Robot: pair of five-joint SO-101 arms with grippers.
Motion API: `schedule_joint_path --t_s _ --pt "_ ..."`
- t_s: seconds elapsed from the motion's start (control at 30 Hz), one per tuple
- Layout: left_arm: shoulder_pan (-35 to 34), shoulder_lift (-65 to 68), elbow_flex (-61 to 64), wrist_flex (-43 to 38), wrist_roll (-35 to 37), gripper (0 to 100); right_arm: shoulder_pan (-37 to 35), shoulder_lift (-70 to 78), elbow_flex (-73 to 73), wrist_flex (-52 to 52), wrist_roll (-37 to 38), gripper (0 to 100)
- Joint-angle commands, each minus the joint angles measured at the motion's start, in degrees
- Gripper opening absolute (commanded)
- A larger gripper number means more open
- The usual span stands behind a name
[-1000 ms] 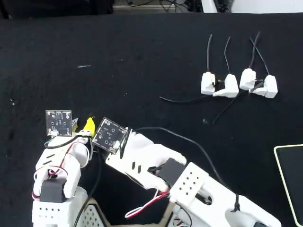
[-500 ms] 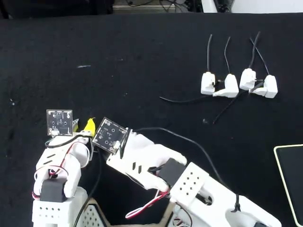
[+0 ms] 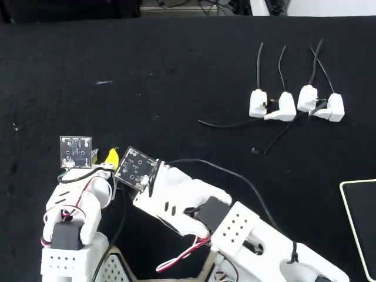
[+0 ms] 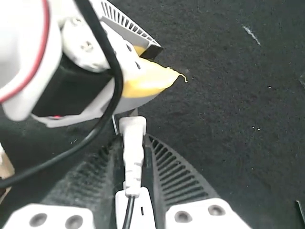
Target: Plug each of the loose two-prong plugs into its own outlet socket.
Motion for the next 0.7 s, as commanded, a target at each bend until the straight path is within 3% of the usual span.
schedule_joint_path --t_s 0.0,0.67 --pt "0.04 -0.09 -0.4 -1.05 -0.44 13 -0.53 -2.07 -3.91 0.09 -0.53 1.1" --pt "0.48 -0.18 1.45 -2.55 -2.64 13 -0.53 -9.27 -2.77 2.2 -0.53 1.1"
